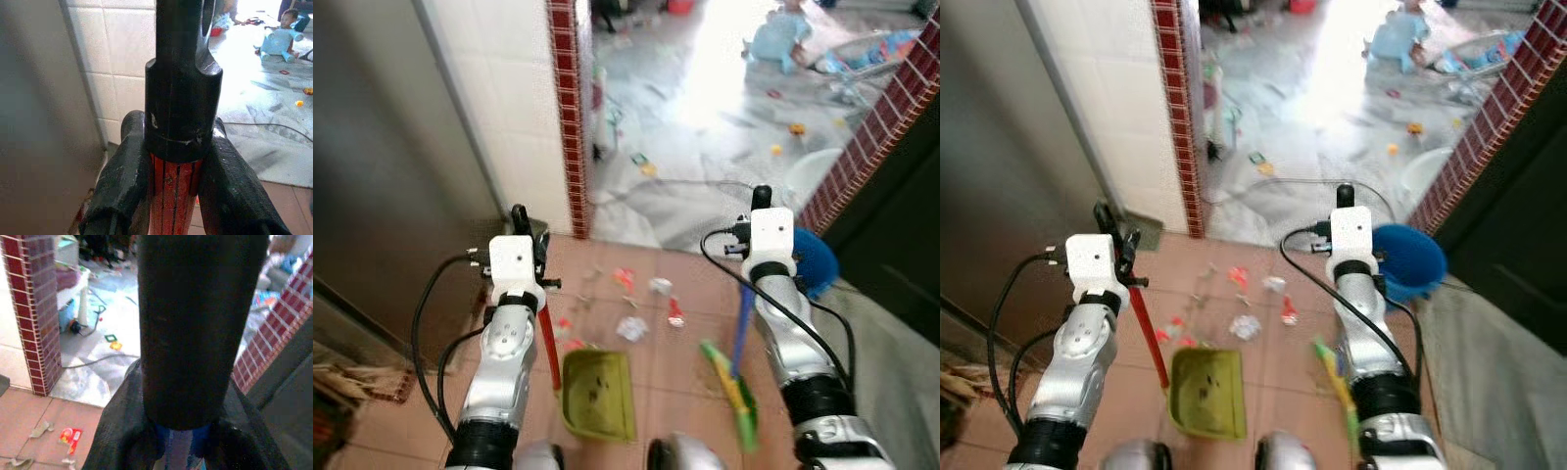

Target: Sweep floor

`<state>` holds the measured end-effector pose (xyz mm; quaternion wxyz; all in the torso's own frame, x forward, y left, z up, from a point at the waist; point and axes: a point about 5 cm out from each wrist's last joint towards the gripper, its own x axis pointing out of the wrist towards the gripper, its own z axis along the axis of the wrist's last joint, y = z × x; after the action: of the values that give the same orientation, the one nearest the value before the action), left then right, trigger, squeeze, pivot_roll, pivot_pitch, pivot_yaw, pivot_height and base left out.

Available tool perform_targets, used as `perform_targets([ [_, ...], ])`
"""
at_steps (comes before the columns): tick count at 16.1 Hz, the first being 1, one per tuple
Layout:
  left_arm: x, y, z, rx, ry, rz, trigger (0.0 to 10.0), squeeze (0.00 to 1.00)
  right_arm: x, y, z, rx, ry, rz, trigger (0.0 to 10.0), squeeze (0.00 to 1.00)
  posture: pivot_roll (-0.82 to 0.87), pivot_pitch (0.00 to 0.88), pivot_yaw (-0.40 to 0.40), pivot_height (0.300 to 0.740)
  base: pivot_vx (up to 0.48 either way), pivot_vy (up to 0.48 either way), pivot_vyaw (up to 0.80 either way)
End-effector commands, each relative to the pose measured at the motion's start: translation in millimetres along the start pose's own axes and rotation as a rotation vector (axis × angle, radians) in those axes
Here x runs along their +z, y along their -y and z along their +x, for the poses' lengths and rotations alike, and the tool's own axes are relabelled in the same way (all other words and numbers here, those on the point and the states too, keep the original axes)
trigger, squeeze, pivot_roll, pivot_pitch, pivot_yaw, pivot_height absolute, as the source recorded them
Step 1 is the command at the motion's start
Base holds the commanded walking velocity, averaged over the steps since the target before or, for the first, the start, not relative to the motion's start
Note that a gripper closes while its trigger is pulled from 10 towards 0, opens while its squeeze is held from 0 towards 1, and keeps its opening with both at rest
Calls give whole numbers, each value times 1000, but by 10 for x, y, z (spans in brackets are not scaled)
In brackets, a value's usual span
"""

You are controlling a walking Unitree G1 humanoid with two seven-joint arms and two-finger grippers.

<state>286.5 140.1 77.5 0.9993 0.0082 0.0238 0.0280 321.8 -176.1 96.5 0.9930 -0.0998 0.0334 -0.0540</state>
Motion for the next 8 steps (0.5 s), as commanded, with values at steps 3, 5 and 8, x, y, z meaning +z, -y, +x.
perform_targets([
  [3,68,-32,118,36,52,7,10000,0,66,-61,36,-22,-32,143,10000,0,-100,97,-5,740,0,0,0],
  [5,36,-16,144,49,52,-3,10000,0,181,-136,65,9,-31,251,10000,0,-112,93,-6,740,0,0,0],
  [8,-6,6,150,53,43,-12,10000,0,325,-202,104,45,-22,366,10000,0,-116,87,-7,740,0,0,0],
])
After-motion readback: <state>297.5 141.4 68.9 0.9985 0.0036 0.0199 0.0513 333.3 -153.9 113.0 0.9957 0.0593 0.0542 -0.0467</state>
